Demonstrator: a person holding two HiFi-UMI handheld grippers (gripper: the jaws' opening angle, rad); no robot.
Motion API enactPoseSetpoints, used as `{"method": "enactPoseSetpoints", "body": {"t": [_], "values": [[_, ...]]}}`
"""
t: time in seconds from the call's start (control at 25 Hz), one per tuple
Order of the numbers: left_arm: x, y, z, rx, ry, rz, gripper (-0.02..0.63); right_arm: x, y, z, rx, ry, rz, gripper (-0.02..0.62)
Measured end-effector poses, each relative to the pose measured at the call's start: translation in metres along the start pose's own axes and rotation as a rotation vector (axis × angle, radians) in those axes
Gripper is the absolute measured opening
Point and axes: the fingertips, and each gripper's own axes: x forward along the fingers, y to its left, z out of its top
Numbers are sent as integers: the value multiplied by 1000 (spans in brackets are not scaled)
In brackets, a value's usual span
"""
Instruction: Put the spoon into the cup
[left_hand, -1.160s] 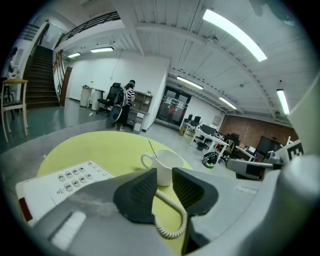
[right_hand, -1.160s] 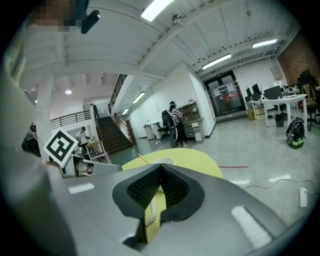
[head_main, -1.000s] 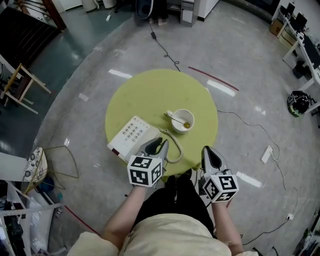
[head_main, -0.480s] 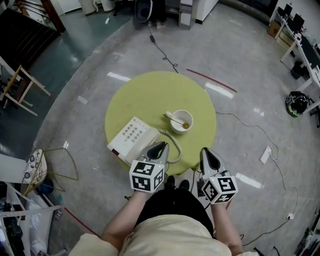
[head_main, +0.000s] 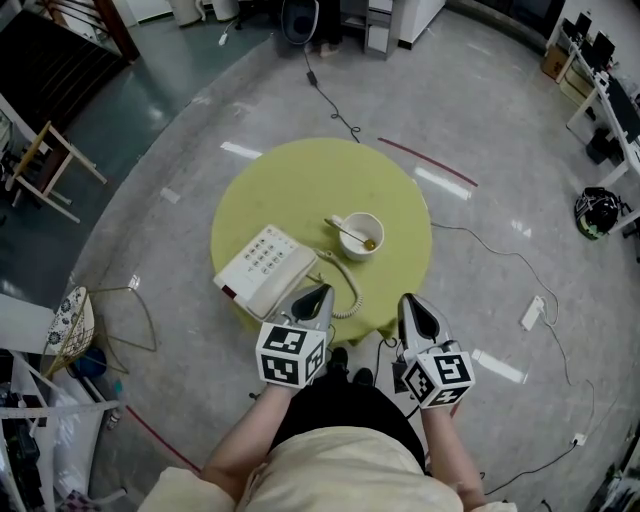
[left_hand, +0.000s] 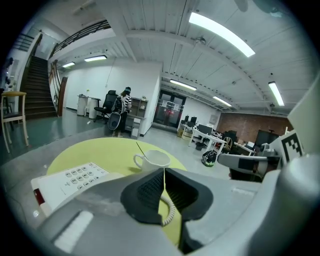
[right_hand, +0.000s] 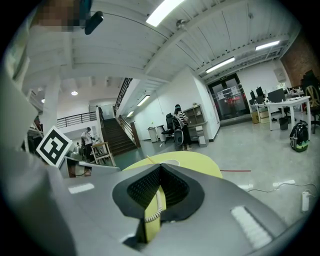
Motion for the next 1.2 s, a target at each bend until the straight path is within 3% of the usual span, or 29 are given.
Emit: {"method": "enactPoseSetpoints", "body": {"t": [1.2], "values": [[-68, -58, -28, -25, -76, 137, 5, -76, 10, -18, -72, 40, 168, -2]]}}
